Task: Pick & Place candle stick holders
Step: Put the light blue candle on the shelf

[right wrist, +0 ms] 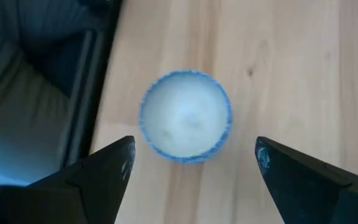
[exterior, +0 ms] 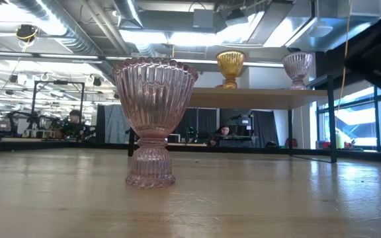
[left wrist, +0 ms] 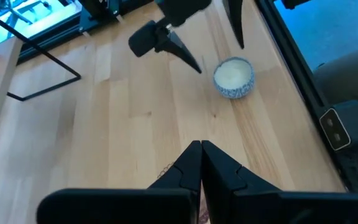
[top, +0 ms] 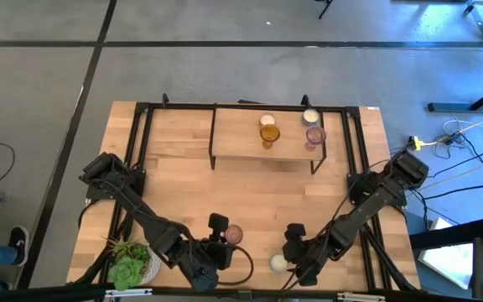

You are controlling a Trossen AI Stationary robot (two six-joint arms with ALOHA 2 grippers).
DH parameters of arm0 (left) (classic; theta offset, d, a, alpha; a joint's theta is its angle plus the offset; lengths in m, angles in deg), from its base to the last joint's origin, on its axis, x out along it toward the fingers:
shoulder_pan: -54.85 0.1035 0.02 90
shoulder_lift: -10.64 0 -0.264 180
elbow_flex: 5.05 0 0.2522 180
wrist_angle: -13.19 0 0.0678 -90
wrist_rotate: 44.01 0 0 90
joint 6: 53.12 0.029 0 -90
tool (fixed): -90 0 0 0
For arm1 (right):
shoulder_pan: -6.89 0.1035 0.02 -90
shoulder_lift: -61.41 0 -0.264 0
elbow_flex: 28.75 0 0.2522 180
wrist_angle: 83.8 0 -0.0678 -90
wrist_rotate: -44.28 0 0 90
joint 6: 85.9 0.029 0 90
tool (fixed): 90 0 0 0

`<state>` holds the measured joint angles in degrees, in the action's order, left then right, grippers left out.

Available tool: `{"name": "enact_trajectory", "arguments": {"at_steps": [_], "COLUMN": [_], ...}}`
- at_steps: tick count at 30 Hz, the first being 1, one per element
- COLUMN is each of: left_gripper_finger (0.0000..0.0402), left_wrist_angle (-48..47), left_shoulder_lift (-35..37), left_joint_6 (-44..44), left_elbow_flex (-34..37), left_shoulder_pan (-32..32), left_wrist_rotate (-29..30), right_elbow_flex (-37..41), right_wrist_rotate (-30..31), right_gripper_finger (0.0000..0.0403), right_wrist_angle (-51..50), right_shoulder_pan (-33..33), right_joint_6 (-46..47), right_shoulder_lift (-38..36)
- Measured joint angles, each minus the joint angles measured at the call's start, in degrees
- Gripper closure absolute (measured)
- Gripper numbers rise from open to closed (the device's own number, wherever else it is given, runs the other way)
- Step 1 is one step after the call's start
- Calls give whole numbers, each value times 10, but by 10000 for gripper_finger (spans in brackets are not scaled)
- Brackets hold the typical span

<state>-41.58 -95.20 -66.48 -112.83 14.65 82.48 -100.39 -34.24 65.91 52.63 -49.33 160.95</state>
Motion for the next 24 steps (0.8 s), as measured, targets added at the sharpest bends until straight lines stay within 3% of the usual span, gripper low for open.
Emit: {"name": "enact_trajectory", "arguments": {"at_steps": [8,24], "left_gripper_finger": [400,399], "left_wrist_angle": [2,8], "left_shoulder_lift": [0,0], "left_joint_6": [-20,-78], "left_elbow_flex": [0,0], "left_shoulder_pan": [-5,-102], "left_wrist_rotate": [-2,37], "right_elbow_flex": [0,-8], "right_wrist_rotate": [-1,50], "right_gripper_finger": [65,65], "right_wrist_angle": [52,121], "right_shoulder_pan": [-1,-11], "right_joint_6": [-14,50], "right_shoulder_lift": [40,102]}}
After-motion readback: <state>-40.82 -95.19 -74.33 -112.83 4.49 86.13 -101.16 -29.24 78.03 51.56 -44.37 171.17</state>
